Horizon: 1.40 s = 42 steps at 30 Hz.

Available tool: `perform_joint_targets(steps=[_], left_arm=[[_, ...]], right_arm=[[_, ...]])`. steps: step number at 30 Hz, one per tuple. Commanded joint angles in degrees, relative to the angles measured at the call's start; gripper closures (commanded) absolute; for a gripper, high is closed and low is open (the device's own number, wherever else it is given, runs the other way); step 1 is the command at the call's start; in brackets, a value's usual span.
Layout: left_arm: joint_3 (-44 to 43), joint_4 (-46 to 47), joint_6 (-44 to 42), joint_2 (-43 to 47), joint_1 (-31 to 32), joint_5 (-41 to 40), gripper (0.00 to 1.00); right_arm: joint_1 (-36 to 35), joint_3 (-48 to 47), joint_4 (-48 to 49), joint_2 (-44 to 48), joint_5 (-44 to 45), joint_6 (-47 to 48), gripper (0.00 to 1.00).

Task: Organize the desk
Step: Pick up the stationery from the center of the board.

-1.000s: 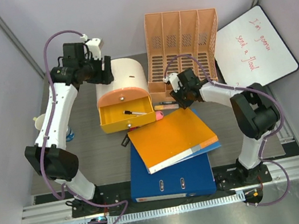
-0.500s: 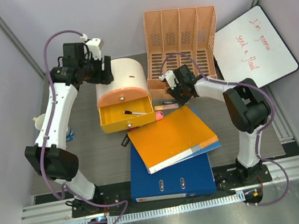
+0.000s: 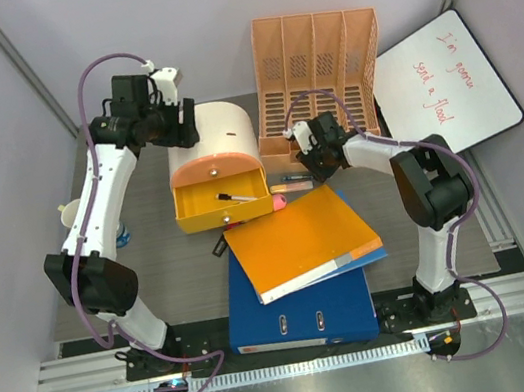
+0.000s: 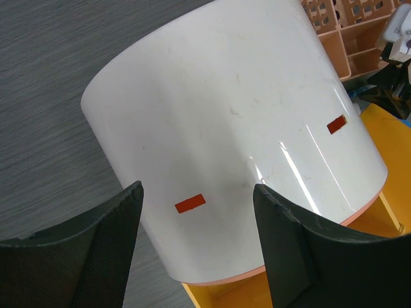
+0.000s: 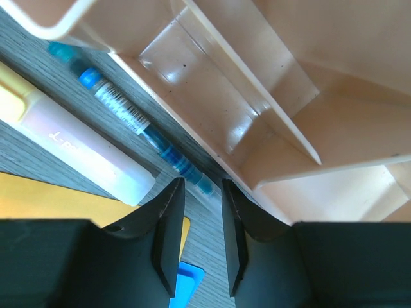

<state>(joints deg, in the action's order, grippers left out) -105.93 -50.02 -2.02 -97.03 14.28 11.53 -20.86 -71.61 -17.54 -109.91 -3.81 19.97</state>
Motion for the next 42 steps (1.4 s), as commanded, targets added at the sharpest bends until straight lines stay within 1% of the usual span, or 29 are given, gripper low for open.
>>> perform_joint_targets(steps=[1, 6, 14, 17, 19, 21, 27, 32, 35, 38, 39, 41, 42], left_arm=[[-2.09, 0.89, -0.62, 0.18, 0.13, -0.11, 0.3], [-2.0, 0.89, -0.53, 0.88, 0.13, -0.02, 0.3], [-1.65, 1.06, -0.53, 1.67, 0.13, -0.02, 0.3], [-1.65, 1.06, -0.26, 1.76, 0.13, 0.07, 0.3], [-1.47, 0.98, -0.26, 2.02, 0.13, 0.16, 0.3], [-1.39, 1.06, -0.18, 2.11, 0.13, 0.25, 0.3], [-0.95, 1.42, -0.18, 2.81, 0.22, 0.16, 0.3], [-1.03, 1.42, 0.35, 3.34, 0.13, 0.51, 0.3], [-1.64, 1.24, 0.7, 2.99, 0.13, 0.69, 0.3], [-1.91, 0.98, 0.97, 2.82, 0.13, 0.86, 0.3], [-1.83, 1.15, 0.97, 2.82, 0.22, 0.69, 0.3], [-1.65, 1.15, 0.97, 2.73, 0.22, 0.69, 0.3], [-1.65, 1.24, 1.05, 2.73, 0.13, 0.69, 0.3]], right_arm=[[0.3, 0.86, 1.11, 1.1, -2.33, -2.47, 0.67], [0.3, 1.3, -0.83, 1.8, -4.71, -3.53, 0.68], [0.3, 1.74, -3.02, 3.38, -5.41, -4.15, 0.7], [0.3, 2.09, -3.64, 3.3, -5.59, -4.76, 0.74], [0.3, 2.44, -3.73, 3.56, -5.33, -5.29, 0.82], [0.3, 3.14, -3.38, 5.22, -4.28, -5.9, 0.9], [-0.14, 3.76, -2.94, 14.26, -1.9, -7.31, 0.96], [-1.37, 2.71, -6.36, 20.86, 1.35, -7.31, 0.97], [-3.12, 2.36, -7.68, 26.31, -0.13, -8.19, 0.97], [-7.6, 1.48, -10.84, 30.97, 1.16, -7.66, 0.97], [-10.4, 1.13, -12.68, 32.9, 2.22, -7.31, 0.97], [-12.7, -0.28, -14.36, 34.75, 3.55, -7.22, 0.96], [-15.24, -0.54, -14.97, 35.81, 3.55, -7.48, 0.96]])
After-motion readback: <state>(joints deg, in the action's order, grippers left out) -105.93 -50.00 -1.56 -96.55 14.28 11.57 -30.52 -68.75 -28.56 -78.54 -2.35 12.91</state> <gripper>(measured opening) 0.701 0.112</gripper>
